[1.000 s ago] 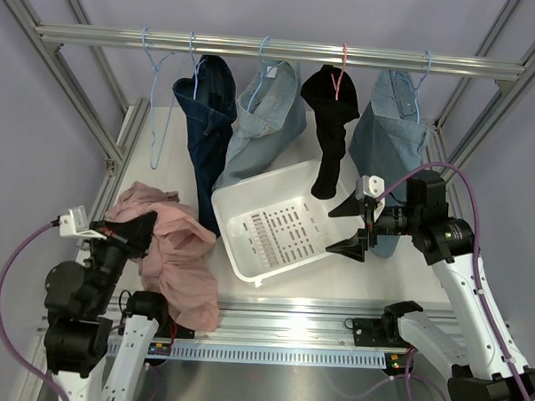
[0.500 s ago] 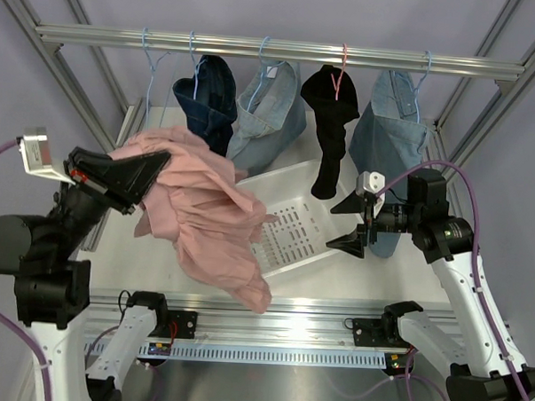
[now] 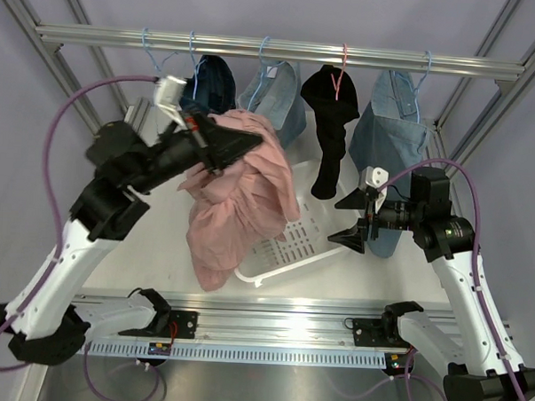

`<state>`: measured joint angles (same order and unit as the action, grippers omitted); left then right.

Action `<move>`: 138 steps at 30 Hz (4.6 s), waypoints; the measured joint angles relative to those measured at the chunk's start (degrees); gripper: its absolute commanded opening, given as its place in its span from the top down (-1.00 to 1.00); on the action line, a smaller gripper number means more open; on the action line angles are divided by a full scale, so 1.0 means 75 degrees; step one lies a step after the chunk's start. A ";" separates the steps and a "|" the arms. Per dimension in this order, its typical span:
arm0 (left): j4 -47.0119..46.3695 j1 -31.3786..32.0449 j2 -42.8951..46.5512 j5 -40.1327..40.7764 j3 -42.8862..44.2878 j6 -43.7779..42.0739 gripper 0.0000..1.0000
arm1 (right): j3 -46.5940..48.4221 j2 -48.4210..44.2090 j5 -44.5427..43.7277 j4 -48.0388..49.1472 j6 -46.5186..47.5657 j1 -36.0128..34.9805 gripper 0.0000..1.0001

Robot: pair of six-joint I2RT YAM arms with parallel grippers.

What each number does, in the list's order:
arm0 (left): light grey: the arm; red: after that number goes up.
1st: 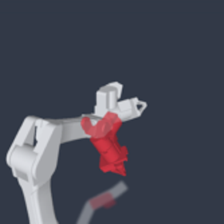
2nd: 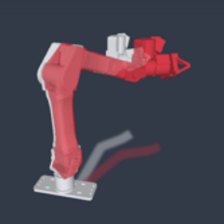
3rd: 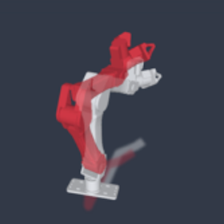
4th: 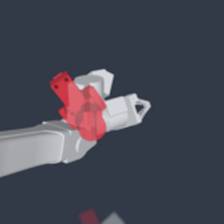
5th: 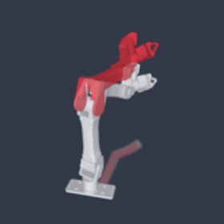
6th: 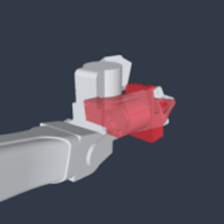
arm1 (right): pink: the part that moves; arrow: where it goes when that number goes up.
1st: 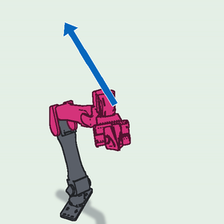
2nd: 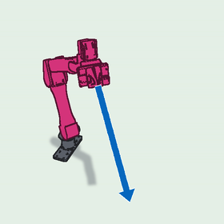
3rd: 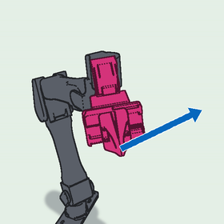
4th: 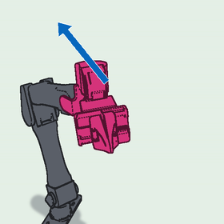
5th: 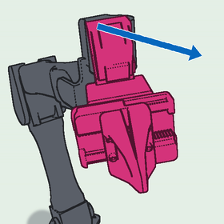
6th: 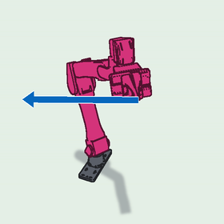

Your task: Remove the skirt from the hanger

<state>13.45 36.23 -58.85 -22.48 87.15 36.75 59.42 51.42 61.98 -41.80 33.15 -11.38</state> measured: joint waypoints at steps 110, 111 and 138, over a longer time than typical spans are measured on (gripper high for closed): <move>0.1550 0.2684 0.3016 0.4666 -0.5592 -0.0603 -0.98 | 0.5429 0.5109 -0.9250 0.3474 -0.6895 -0.1585 -0.15; 0.1539 0.2684 0.3013 0.4657 -0.5592 -0.0595 -0.98 | 0.5406 0.5109 -0.9358 0.3485 -0.6939 -0.1603 -0.13; 0.1099 0.2684 0.2669 0.4360 -0.5592 -0.0580 -0.98 | 0.4666 0.4249 -0.9713 0.3893 -0.5053 -0.1536 1.00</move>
<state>21.69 56.36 -38.83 10.22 45.21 32.40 94.41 83.29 -10.87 -12.60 -4.75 -22.90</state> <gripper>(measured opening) 0.985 0.039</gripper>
